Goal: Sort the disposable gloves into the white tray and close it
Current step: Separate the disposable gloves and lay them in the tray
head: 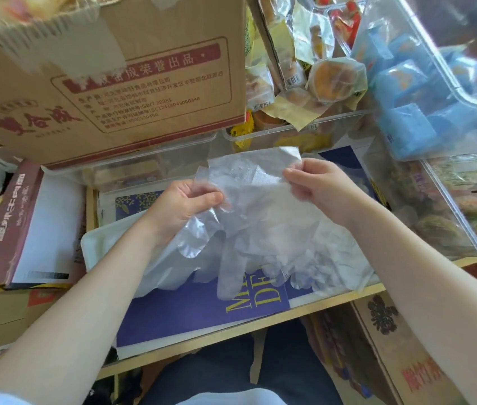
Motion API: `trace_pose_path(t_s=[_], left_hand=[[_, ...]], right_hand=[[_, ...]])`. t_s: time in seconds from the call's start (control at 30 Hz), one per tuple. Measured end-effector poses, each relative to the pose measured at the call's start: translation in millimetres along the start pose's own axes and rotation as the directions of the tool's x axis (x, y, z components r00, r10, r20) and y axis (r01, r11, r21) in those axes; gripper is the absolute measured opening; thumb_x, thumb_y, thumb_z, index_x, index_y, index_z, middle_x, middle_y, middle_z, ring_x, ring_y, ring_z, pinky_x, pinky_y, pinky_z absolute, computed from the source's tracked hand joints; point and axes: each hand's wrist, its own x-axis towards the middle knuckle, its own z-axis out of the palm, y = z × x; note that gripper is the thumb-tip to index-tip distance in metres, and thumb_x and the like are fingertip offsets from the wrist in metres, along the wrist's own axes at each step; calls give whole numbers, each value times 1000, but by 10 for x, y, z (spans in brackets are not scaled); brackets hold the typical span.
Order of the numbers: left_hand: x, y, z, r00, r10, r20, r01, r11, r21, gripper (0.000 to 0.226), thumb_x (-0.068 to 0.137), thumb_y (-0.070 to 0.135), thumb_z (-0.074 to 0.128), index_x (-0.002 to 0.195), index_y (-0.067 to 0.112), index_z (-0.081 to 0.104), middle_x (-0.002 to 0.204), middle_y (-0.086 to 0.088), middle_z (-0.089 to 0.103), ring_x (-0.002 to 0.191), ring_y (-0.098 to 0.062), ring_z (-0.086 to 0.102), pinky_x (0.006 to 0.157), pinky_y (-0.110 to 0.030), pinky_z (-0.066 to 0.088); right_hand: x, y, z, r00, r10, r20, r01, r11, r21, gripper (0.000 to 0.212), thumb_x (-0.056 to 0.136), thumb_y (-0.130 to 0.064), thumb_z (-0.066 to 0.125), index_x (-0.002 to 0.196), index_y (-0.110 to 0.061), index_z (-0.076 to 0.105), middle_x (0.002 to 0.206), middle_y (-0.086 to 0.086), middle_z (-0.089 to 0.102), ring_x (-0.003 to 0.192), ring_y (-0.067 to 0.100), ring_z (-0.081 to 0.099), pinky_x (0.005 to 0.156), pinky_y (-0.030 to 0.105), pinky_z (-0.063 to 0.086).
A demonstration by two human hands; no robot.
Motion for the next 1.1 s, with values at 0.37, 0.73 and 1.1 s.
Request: trace_pose_path(t_s=[0.37,0.73,1.1], left_hand=[[-3,67,72,768,344,-540,-102,898,428,21,98,22,46,90,25,66,74,5,61,66,2,51,64,-8,36],[-96,-55,699,949,48,-310,-146,942,-302,31,100,16,41,83,18,67,78,-2,66,76,-14,58,66,-23,47],[-151,-82,527,986,162,-39,-166,942,-292,56,77,50,68,117,11,60,89,-3,65,80,-16,60,71,-23,49]], right_hand=[[-232,-124,243,760,-406,-508,102,846,-524,23,91,-23,53,73,-11,44,65,11,56,64,36,61,60,42,49],[-363,99,1033,913,-383,-139,302,866,-398,18,91,-17,53,79,-9,42,60,13,56,54,28,52,50,38,40],[-430,142,870,923,-385,17,371,876,-308,35,89,-27,32,96,-9,62,67,-6,59,61,11,55,60,25,42]])
